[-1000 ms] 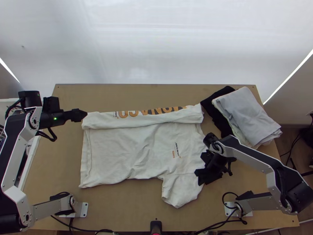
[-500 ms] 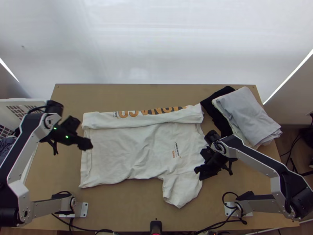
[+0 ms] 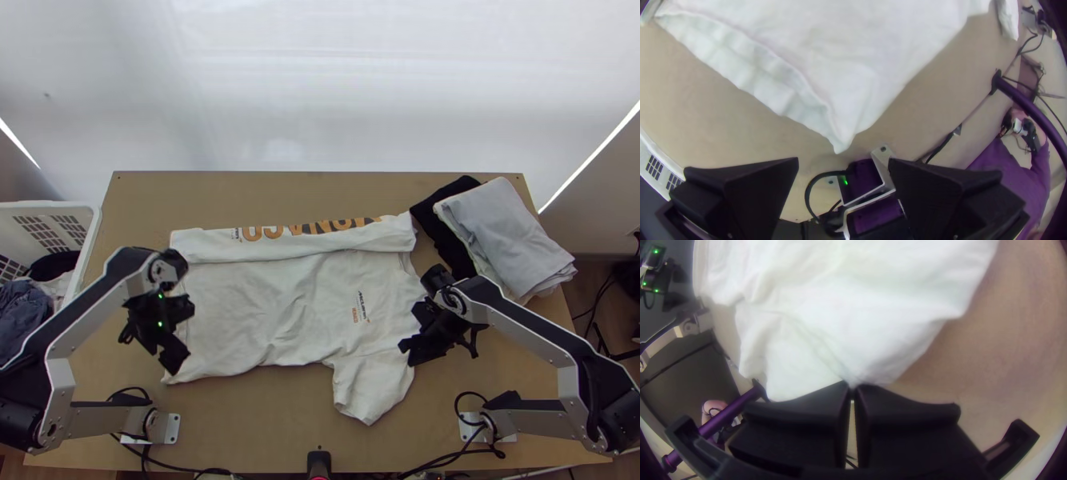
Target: Fold the t-shirt
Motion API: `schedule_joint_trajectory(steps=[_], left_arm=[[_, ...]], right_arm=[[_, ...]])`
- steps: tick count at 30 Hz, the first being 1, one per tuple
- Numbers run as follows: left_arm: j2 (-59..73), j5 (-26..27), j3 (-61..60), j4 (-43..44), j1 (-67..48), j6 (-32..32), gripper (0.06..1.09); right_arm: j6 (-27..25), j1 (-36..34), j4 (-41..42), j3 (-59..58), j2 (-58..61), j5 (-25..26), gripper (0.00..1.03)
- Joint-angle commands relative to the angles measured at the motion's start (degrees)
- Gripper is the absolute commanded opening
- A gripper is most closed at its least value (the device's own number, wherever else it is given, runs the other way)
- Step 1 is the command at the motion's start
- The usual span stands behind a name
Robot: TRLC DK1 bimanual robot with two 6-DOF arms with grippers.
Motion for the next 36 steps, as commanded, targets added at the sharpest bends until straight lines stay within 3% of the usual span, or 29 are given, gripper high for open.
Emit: schedule_joint_trajectory(steps=[1, 18, 19, 20, 21, 22, 27, 36], left_arm=[[-0.1, -1.9, -7.0, 0.4, -7.4, 0.1, 1.04], [6.4, -1.9, -10.3, 13.9, -8.8, -1.6, 1.01], [6.4, -1.8, -10.4, 14.8, -8.8, -1.6, 0.93], [6.0, -1.4, -10.6, 15.3, -8.8, -1.6, 0.77], [5.2, -0.5, -10.8, 16.1, -8.8, -1.6, 0.47], [4.6, 1.3, -11.0, 19.2, -8.6, -1.5, 0.1], [7.5, 1.3, -10.7, 16.7, -3.5, -0.8, 0.09], [-5.6, 3.1, -3.3, 4.3, 1.5, 5.2, 0.09]], right_arm=[[0.4, -0.2, -0.3, 0.7, -0.3, 0.0, 0.03], [0.4, -0.5, -2.0, 2.1, -1.4, 0.0, 0.03], [0.4, -0.5, -2.1, 2.1, -1.5, 0.0, 0.03], [0.4, -0.5, -2.2, 2.1, -1.7, 0.0, 0.03], [0.4, -0.5, -2.3, 2.1, -1.8, 0.0, 0.03], [0.4, -0.6, -2.5, 2.2, -1.9, 0.0, 0.03], [0.4, -1.0, -3.9, 3.5, -2.4, 0.0, 0.03], [-0.6, -5.5, -7.9, 7.2, -3.2, 0.0, 0.03]])
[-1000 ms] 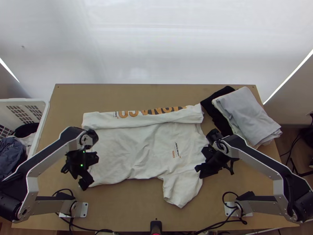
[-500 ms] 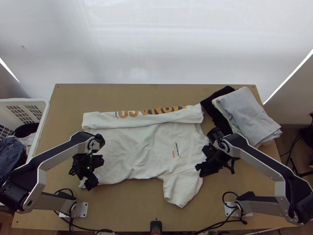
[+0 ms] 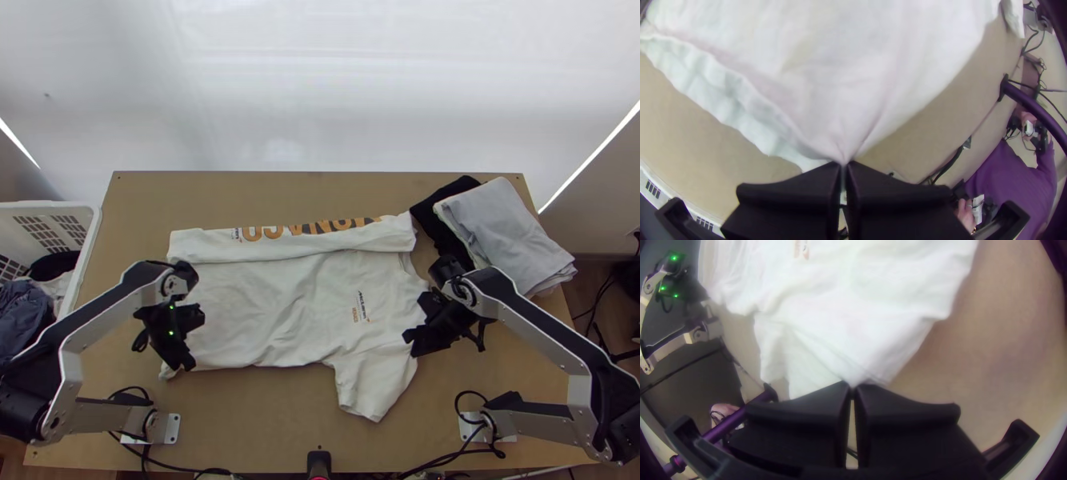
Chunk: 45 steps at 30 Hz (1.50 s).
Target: Fold the t-shirt
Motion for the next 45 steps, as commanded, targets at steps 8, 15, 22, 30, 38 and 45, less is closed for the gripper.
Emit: schedule_joint_trajectory(steps=[8, 15, 22, 30, 38, 45], left_arm=[[-11.5, 5.5, 3.6, -7.4, 4.8, 4.5, 0.09], [-10.6, 8.2, 6.4, -0.3, 8.2, 3.5, 0.09], [-3.1, 12.7, 12.8, 4.9, 11.2, 3.0, 0.09], [4.0, 12.7, 18.0, 6.7, 17.6, 6.1, 0.09], [4.1, 12.7, 18.8, 6.1, 19.2, 8.0, 0.09], [6.0, 12.7, 22.3, 6.5, 19.9, 8.4, 0.09]], right_arm=[[-1.4, -5.0, -5.9, 6.5, -1.1, -0.4, 0.03], [-1.3, -5.8, -5.9, 12.9, 0.1, -0.3, 0.03], [-1.5, -5.7, -5.8, 18.2, 3.8, -0.3, 0.03], [-1.7, -8.4, -5.8, 20.2, 6.1, 0.1, 0.03], [-1.6, -11.3, -5.2, 22.8, 7.5, 1.6, 0.03], [-1.2, -11.3, -3.3, 28.3, 11.9, 2.4, 0.03]])
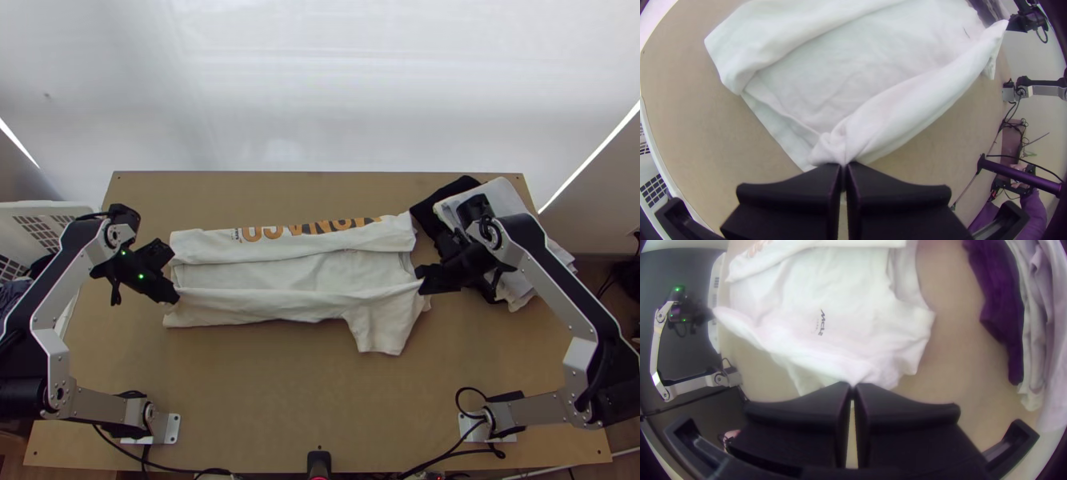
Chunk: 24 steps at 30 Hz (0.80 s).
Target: Fold the t-shirt
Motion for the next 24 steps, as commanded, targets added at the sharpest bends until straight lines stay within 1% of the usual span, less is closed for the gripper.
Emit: schedule_joint_trajectory(steps=[1, 5, 15, 21, 24], left_arm=[[1.8, 0.1, 3.4, 0.6, 0.9, 0.5, 0.09], [3.1, 1.2, 4.8, 2.1, 1.3, 0.2, 0.09], [8.7, 1.4, 9.2, 3.5, 2.2, -0.6, 0.09], [10.7, 1.6, 13.9, 5.4, 2.1, -3.8, 0.09], [12.0, 2.8, 16.0, 6.6, 2.1, -5.9, 0.09]], right_arm=[[0.3, -0.4, 1.5, 5.7, 4.2, 0.8, 0.03], [0.4, -0.4, 2.2, 11.0, 8.4, 0.8, 0.03], [0.3, 0.0, 2.2, 25.2, 20.8, 1.5, 0.03], [0.3, 0.8, 1.5, 31.2, 25.1, 2.4, 0.03], [0.4, 1.0, 1.4, 33.1, 26.6, 3.0, 0.03]])
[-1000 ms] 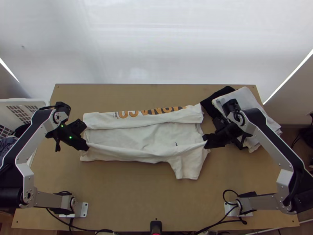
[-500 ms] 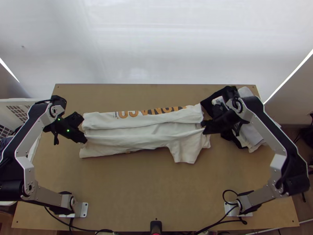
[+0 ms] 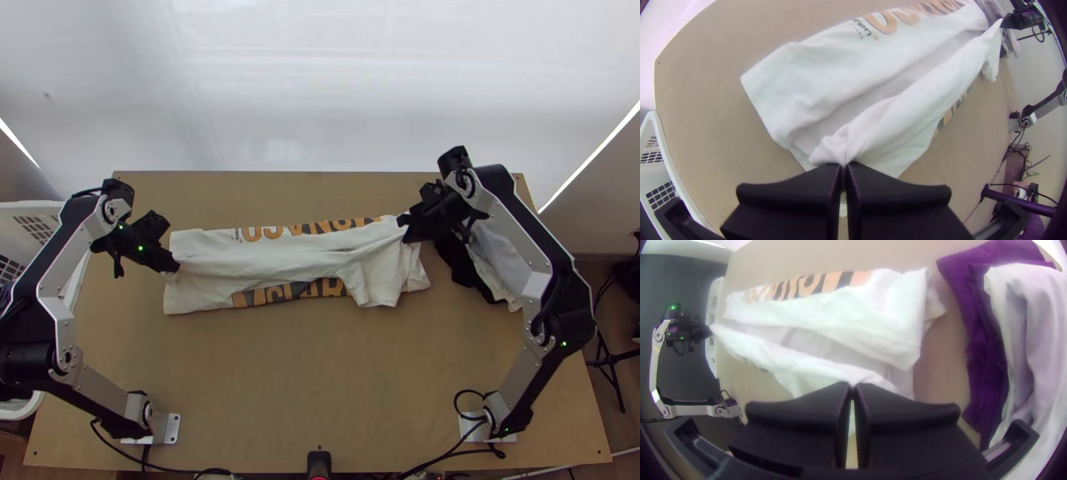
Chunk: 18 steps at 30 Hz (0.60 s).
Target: Fold the t-shirt
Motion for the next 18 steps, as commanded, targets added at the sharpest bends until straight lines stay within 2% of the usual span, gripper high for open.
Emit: schedule_joint_trajectory(steps=[1, 18], left_arm=[[3.0, 1.4, 5.0, 2.3, 0.0, -4.3, 0.09], [10.5, 1.4, 8.4, 5.6, -1.7, -9.0, 0.09]], right_arm=[[0.1, 0.6, -0.4, 6.5, 5.2, 1.1, 0.03], [1.1, 0.3, -0.6, 19.5, 17.9, 5.4, 0.03]])
